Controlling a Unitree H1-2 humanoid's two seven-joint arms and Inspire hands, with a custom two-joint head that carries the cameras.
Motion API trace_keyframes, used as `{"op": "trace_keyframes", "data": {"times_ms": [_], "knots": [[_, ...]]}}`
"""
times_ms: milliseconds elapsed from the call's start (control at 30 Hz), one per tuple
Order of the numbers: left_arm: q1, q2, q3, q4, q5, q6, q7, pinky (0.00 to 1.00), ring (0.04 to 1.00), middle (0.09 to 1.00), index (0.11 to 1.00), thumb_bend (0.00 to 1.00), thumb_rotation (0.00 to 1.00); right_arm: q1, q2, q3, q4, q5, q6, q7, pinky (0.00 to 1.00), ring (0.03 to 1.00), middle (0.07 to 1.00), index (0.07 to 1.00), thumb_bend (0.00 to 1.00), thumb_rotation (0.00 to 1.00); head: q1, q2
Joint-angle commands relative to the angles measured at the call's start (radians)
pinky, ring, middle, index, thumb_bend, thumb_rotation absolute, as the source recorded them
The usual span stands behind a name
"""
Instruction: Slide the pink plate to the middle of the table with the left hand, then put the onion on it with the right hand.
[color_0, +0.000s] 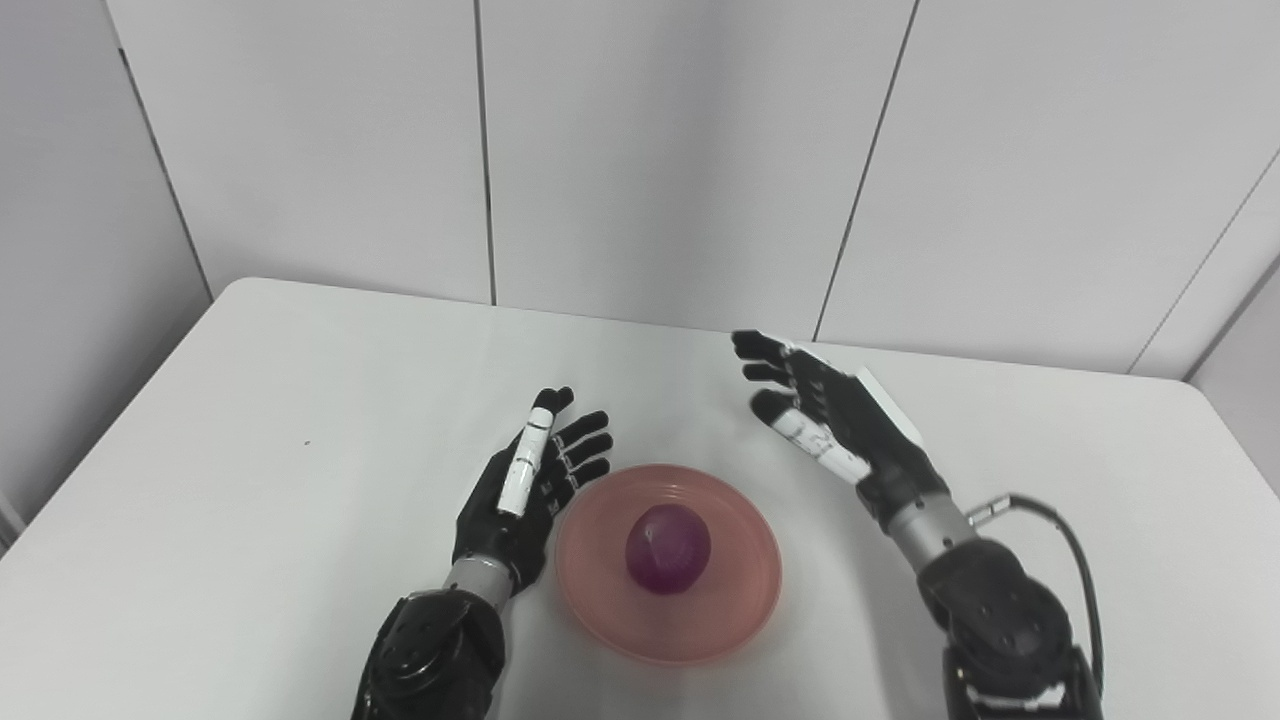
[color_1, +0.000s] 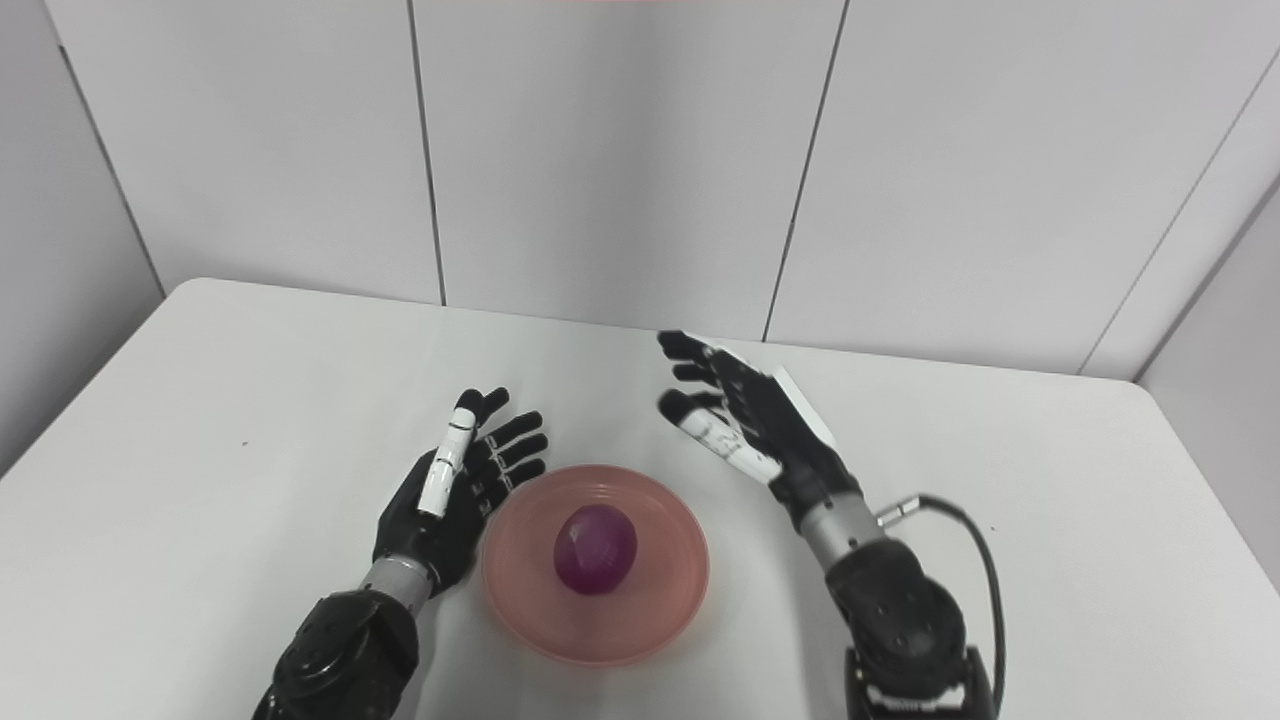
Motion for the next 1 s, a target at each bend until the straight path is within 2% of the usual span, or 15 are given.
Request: {"op": "trace_keyframes", "data": {"times_ms": [0, 100, 267, 367, 533, 600, 700, 767, 967], "knots": [[-0.014, 0.006, -0.001, 0.001, -0.001, -0.041, -0.009, 0.79, 0.786, 0.786, 0.877, 0.61, 0.75, -0.004, 0.027, -0.019, -0.01, 0.049, 0.009, -0.056, 0.85, 0.907, 0.929, 0.915, 0.81, 0.95, 0.0, -0.001], [-0.015, 0.01, -0.001, 0.007, 0.004, -0.071, -0.012, 0.79, 0.794, 0.796, 0.883, 0.61, 0.75, 0.037, 0.066, -0.043, 0.017, 0.1, 0.005, -0.112, 0.89, 0.917, 0.933, 0.918, 0.85, 0.97, -0.002, -0.001], [-0.013, 0.019, -0.008, 0.004, 0.014, -0.11, -0.018, 0.79, 0.802, 0.802, 0.872, 0.64, 0.73, 0.085, 0.129, -0.071, 0.031, 0.193, 0.014, -0.181, 0.96, 0.95, 0.969, 0.963, 0.85, 0.97, -0.012, 0.002], [-0.01, 0.024, -0.016, 0.005, 0.028, -0.14, -0.016, 0.81, 0.809, 0.803, 0.868, 0.65, 0.72, 0.108, 0.156, -0.081, 0.042, 0.244, -0.009, -0.21, 0.99, 0.978, 0.993, 0.986, 0.84, 0.96, -0.015, 0.002], [-0.002, 0.025, -0.021, 0.009, 0.038, -0.181, -0.015, 0.84, 0.834, 0.828, 0.864, 0.65, 0.7, 0.145, 0.169, -0.065, 0.074, 0.268, -0.093, -0.246, 1.0, 1.0, 1.0, 1.0, 0.84, 0.97, -0.018, 0.006], [0.001, 0.028, -0.027, 0.01, 0.047, -0.198, -0.015, 0.91, 0.876, 0.863, 0.875, 0.65, 0.7, 0.161, 0.173, -0.058, 0.095, 0.281, -0.122, -0.249, 1.0, 1.0, 1.0, 1.0, 0.84, 1.0, -0.019, 0.007], [0.005, 0.035, -0.034, 0.011, 0.062, -0.223, -0.02, 0.93, 0.889, 0.873, 0.871, 0.66, 0.69, 0.173, 0.183, -0.053, 0.132, 0.3, -0.16, -0.261, 1.0, 0.997, 0.999, 0.998, 0.84, 1.0, -0.018, 0.007], [0.009, 0.04, -0.043, 0.006, 0.071, -0.231, -0.02, 0.94, 0.901, 0.887, 0.875, 0.67, 0.68, 0.177, 0.185, -0.047, 0.156, 0.309, -0.179, -0.263, 1.0, 0.991, 0.997, 1.0, 0.85, 1.0, -0.017, 0.007], [0.02, 0.058, -0.067, -0.01, 0.107, -0.221, -0.013, 1.0, 0.983, 0.97, 0.945, 0.61, 0.75, 0.177, 0.189, -0.029, 0.201, 0.316, -0.204, -0.28, 1.0, 0.996, 1.0, 1.0, 0.8, 1.0, -0.021, 0.012]]}}
